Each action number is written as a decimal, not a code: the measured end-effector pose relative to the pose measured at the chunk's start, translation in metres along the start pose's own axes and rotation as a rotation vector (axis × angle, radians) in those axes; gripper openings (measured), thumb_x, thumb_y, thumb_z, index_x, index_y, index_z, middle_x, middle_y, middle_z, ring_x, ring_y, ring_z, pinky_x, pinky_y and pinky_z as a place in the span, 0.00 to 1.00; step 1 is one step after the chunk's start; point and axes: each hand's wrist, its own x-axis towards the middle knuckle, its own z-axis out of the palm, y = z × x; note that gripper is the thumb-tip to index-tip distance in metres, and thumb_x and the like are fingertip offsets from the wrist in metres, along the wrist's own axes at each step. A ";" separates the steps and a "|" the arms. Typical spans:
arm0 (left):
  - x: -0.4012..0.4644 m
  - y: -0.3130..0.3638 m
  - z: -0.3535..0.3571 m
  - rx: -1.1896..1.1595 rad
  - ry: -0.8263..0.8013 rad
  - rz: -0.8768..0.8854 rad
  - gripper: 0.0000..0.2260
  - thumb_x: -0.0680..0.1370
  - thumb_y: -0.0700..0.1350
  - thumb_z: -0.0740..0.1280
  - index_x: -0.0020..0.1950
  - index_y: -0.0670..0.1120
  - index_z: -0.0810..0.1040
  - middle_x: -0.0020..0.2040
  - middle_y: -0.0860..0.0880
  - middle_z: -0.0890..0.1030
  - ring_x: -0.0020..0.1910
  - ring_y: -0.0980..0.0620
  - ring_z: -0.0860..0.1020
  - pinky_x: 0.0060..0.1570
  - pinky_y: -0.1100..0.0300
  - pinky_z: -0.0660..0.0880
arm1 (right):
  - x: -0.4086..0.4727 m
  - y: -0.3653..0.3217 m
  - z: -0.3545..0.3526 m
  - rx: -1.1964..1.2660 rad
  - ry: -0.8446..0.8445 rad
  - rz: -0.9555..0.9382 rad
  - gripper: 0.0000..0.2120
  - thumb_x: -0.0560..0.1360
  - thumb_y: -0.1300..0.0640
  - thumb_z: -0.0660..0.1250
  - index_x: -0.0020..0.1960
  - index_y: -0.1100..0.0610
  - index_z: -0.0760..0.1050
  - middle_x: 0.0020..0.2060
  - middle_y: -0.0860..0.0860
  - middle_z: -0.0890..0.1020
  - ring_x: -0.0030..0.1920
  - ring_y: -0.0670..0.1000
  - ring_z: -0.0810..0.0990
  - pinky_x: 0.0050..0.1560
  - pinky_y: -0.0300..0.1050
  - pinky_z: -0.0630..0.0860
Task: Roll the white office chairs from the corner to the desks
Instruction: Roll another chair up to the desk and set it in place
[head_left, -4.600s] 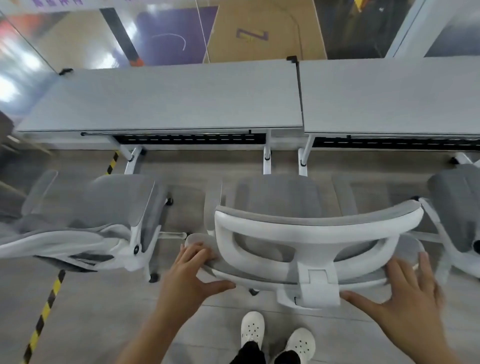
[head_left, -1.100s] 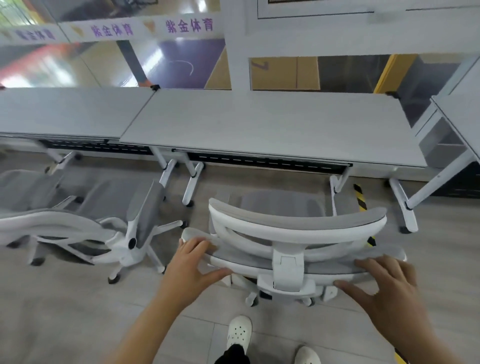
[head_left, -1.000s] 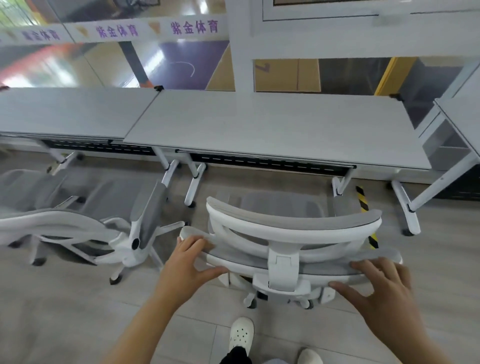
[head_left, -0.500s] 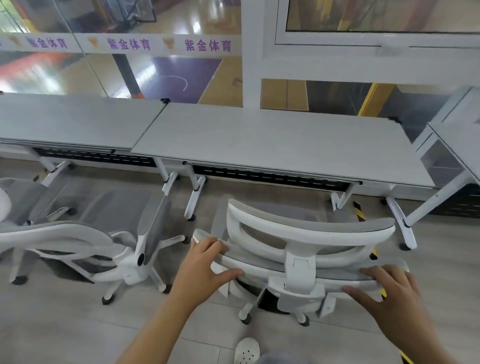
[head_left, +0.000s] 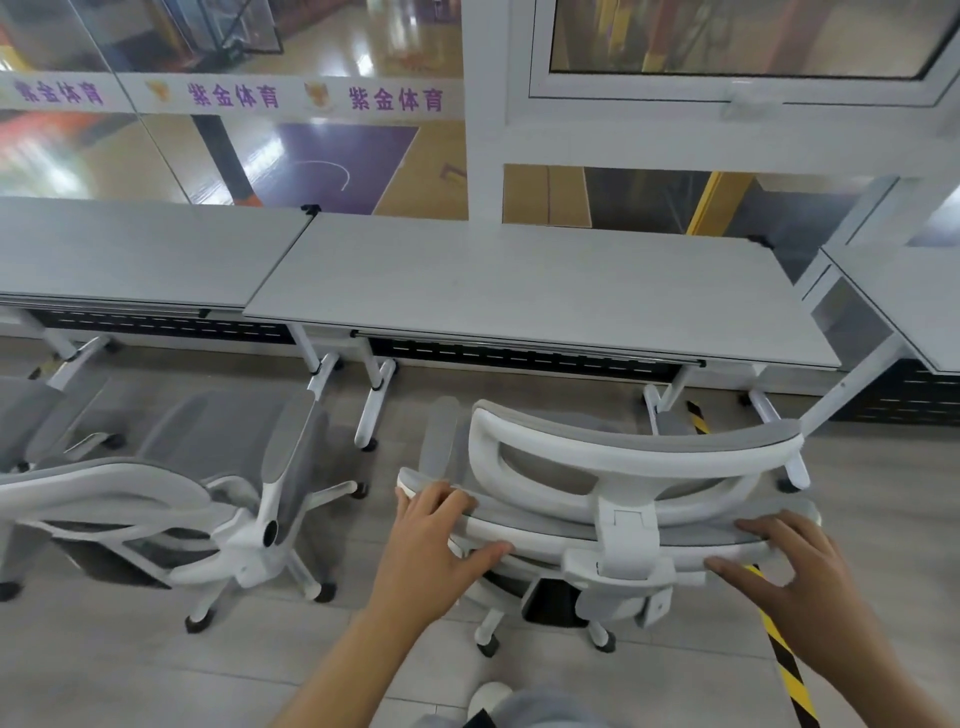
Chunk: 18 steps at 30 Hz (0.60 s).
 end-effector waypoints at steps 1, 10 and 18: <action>0.002 -0.001 0.000 -0.019 -0.006 -0.015 0.22 0.68 0.69 0.68 0.52 0.54 0.76 0.55 0.61 0.71 0.57 0.61 0.66 0.62 0.52 0.71 | 0.000 0.001 0.001 -0.006 0.001 -0.001 0.27 0.65 0.29 0.69 0.53 0.47 0.78 0.51 0.40 0.72 0.56 0.46 0.70 0.56 0.55 0.72; 0.003 -0.004 0.001 -0.033 -0.034 -0.056 0.23 0.66 0.70 0.70 0.53 0.58 0.75 0.57 0.64 0.70 0.64 0.57 0.66 0.59 0.60 0.70 | -0.003 0.003 0.002 -0.059 -0.042 0.030 0.27 0.64 0.30 0.66 0.56 0.44 0.77 0.54 0.39 0.73 0.60 0.49 0.71 0.61 0.58 0.71; -0.004 0.018 0.002 -0.065 -0.013 -0.158 0.22 0.65 0.67 0.72 0.54 0.61 0.73 0.59 0.70 0.67 0.64 0.60 0.67 0.62 0.60 0.68 | 0.009 0.030 -0.014 -0.201 -0.180 -0.097 0.30 0.66 0.25 0.53 0.63 0.37 0.73 0.58 0.37 0.72 0.64 0.48 0.70 0.65 0.58 0.65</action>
